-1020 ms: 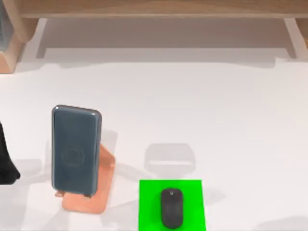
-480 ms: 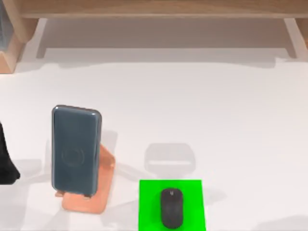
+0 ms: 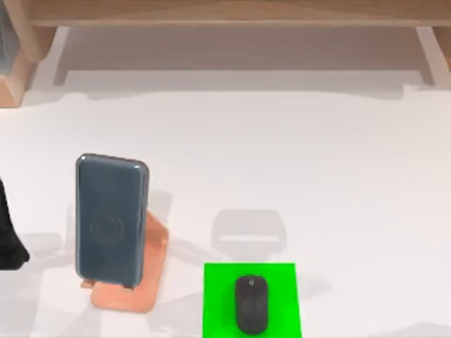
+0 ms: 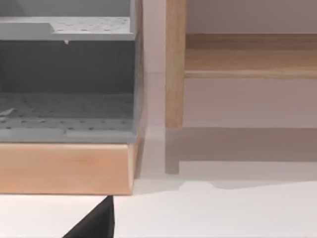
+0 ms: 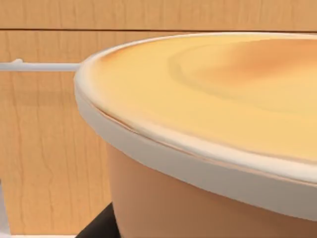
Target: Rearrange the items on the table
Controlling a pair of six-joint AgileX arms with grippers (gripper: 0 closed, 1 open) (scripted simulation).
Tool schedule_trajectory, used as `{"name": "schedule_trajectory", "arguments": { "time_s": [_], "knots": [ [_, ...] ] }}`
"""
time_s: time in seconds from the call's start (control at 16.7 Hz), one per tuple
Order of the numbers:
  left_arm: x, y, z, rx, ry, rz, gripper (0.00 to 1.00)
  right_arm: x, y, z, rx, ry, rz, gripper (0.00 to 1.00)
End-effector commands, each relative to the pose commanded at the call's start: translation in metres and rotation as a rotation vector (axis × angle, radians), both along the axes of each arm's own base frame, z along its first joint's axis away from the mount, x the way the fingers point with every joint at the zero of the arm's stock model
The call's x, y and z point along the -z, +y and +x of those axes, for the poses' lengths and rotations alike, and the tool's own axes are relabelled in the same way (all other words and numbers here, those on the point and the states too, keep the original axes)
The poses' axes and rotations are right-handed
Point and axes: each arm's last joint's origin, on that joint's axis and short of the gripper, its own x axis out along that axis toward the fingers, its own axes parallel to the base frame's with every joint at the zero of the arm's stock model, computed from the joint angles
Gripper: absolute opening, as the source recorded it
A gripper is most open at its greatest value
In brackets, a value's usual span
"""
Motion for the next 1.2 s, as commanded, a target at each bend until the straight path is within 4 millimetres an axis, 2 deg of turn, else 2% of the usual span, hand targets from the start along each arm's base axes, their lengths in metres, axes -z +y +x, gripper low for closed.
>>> {"name": "schedule_trajectory", "arguments": {
  "time_s": [0.24, 0.48, 0.78, 1.2],
  "knots": [
    [0.0, 0.0, 0.0, 0.0, 0.0, 0.0, 1.0, 0.0, 0.0, 0.001, -0.001, -0.002, 0.0, 0.0],
    [0.0, 0.0, 0.0, 0.0, 0.0, 0.0, 1.0, -0.016, 0.008, 0.008, -0.07, -0.051, -0.038, 0.0],
    [0.0, 0.0, 0.0, 0.0, 0.0, 0.0, 1.0, -0.039, 0.031, 0.02, -0.237, -0.112, -0.093, 0.0],
    [0.0, 0.0, 0.0, 0.0, 0.0, 0.0, 1.0, -0.072, 0.076, 0.039, -0.47, -0.189, -0.158, 0.0]
  ]
}}
